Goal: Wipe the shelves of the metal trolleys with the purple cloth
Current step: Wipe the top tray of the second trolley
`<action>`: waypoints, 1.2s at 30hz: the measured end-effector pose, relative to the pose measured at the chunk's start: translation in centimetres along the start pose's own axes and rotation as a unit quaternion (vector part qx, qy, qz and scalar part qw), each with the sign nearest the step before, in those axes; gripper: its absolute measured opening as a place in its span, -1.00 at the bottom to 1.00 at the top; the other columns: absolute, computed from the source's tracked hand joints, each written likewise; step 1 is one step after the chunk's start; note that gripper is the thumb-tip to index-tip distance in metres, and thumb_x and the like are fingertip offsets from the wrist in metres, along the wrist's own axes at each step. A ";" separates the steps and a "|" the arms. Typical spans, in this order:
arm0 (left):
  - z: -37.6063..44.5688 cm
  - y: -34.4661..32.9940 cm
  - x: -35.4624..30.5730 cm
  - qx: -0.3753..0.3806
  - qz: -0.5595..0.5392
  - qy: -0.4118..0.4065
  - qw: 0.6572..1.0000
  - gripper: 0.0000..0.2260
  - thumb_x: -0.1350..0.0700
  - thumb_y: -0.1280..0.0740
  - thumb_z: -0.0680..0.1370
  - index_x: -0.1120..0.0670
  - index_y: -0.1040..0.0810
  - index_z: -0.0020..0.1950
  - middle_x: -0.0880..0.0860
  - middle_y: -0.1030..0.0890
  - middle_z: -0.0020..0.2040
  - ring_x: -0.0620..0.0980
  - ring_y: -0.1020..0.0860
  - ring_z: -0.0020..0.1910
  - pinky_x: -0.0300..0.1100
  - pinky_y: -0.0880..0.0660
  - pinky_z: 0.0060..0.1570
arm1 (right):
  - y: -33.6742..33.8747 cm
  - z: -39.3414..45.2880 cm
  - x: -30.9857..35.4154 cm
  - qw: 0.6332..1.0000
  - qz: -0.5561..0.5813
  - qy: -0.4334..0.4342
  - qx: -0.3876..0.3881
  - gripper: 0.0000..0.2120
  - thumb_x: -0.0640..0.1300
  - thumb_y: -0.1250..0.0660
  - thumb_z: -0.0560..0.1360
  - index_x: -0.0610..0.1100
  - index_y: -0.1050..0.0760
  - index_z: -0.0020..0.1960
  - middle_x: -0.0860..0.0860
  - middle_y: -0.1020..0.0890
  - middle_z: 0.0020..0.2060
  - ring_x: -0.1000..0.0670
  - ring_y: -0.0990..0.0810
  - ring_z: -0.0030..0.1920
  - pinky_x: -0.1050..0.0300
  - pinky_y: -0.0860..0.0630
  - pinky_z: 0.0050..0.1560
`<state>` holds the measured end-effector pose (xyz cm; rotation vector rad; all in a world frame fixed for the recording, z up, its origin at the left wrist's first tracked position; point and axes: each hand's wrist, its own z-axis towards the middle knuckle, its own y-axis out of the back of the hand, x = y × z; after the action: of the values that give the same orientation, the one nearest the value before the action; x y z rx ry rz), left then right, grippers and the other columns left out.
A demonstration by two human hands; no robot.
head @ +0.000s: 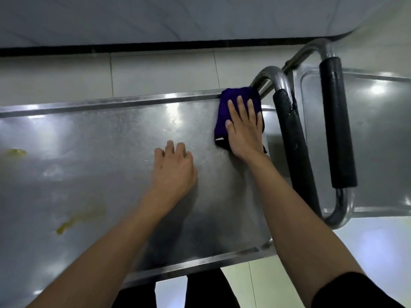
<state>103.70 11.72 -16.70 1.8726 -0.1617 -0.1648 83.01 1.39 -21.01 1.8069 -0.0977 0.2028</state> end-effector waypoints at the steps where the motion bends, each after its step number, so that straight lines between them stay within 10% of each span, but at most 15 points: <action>1: 0.0 0.0 0.0 -0.003 0.003 -0.004 1.000 -0.70 0.02 -0.12 0.56 0.12 -0.60 0.01 0.07 -0.52 0.10 0.15 -0.43 0.18 0.05 -0.26 0.03 | 0.0 0.0 0.0 1.000 0.003 0.001 0.000 -0.44 0.10 0.12 0.66 0.10 0.11 0.64 0.06 0.11 0.64 -0.02 0.22 0.62 -0.17 0.18 0.59; 24: -1.6 -2.1 4.0 0.015 -0.039 -0.031 0.999 -0.51 -0.03 -0.14 0.61 0.07 -0.30 0.54 0.11 -0.25 0.54 0.18 -0.15 0.56 0.11 -0.37 0.08 | -1.5 3.8 12.7 0.980 0.019 0.193 0.052 -0.48 0.07 0.07 0.70 0.16 0.10 0.64 0.10 0.15 0.63 -0.01 0.29 0.61 -0.16 0.22 0.58; 36: -1.7 -3.0 1.1 0.049 -0.026 0.000 0.998 -0.22 -0.32 -0.11 0.59 0.15 0.00 0.62 0.22 0.05 0.63 0.35 0.12 0.59 0.25 -0.23 0.36 | 0.1 3.4 2.3 1.000 0.026 0.013 -0.010 -0.45 0.08 0.07 0.70 0.13 0.16 0.64 0.06 0.19 0.63 -0.03 0.29 0.60 -0.19 0.17 0.59</action>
<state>105.16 13.97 -19.10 1.9756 -0.1229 -0.1967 85.57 -1.82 -21.29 1.7823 -0.1277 0.2618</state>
